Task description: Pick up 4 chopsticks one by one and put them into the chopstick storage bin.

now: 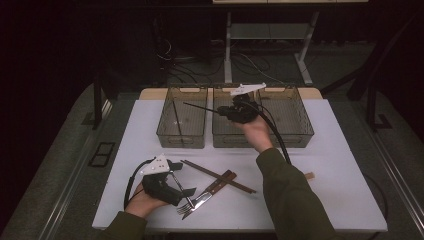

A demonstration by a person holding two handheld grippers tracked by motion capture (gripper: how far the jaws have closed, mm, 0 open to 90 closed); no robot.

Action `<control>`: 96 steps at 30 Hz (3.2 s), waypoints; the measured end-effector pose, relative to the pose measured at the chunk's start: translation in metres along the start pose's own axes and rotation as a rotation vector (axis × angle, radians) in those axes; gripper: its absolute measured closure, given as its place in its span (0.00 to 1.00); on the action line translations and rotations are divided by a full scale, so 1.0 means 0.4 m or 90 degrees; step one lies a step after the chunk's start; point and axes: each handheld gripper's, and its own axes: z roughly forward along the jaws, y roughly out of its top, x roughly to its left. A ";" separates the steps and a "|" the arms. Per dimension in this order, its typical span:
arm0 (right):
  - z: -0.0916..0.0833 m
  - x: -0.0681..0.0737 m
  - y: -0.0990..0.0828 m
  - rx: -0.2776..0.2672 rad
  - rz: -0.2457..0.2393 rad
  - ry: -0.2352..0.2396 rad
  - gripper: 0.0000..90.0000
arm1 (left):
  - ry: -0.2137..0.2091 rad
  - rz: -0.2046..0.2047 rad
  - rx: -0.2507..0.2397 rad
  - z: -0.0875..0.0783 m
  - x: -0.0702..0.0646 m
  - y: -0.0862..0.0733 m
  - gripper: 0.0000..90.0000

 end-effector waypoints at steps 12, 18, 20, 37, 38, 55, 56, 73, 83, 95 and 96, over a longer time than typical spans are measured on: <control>0.102 0.018 0.049 0.023 -0.008 -0.026 0.95 | -0.006 -0.002 -0.011 -0.003 0.001 0.003 0.00; 0.157 0.030 0.066 0.038 -0.017 -0.040 0.95 | -0.009 0.001 -0.010 -0.005 0.003 0.003 0.00; 0.175 0.033 0.071 0.045 -0.014 -0.046 0.95 | -0.010 0.001 -0.012 -0.006 0.002 0.004 0.00; 0.276 0.061 0.089 0.077 -0.029 -0.071 0.93 | -0.015 -0.005 -0.019 -0.009 0.005 0.004 0.00; 0.275 0.061 0.088 0.075 -0.031 -0.069 0.89 | -0.015 -0.005 -0.020 -0.009 0.005 0.004 0.00; 0.194 0.058 0.086 0.056 -0.018 0.005 0.51 | -0.014 0.003 -0.012 -0.005 0.003 0.004 0.00; 0.186 0.055 0.084 0.049 -0.020 0.012 0.50 | -0.014 0.003 -0.011 -0.005 0.003 0.004 0.00; 0.032 0.036 0.015 0.039 -0.042 0.052 0.36 | -0.009 0.003 -0.006 -0.003 0.001 0.003 0.00; -0.058 0.023 -0.039 0.022 -0.041 0.072 0.32 | -0.008 0.007 0.006 0.000 0.000 0.002 0.00; -0.147 -0.003 -0.134 0.008 -0.027 0.081 0.24 | -0.002 0.007 0.010 0.003 0.001 0.001 0.00; -0.154 -0.004 -0.143 0.006 -0.028 0.083 0.23 | -0.002 0.007 0.011 0.003 0.002 0.001 0.00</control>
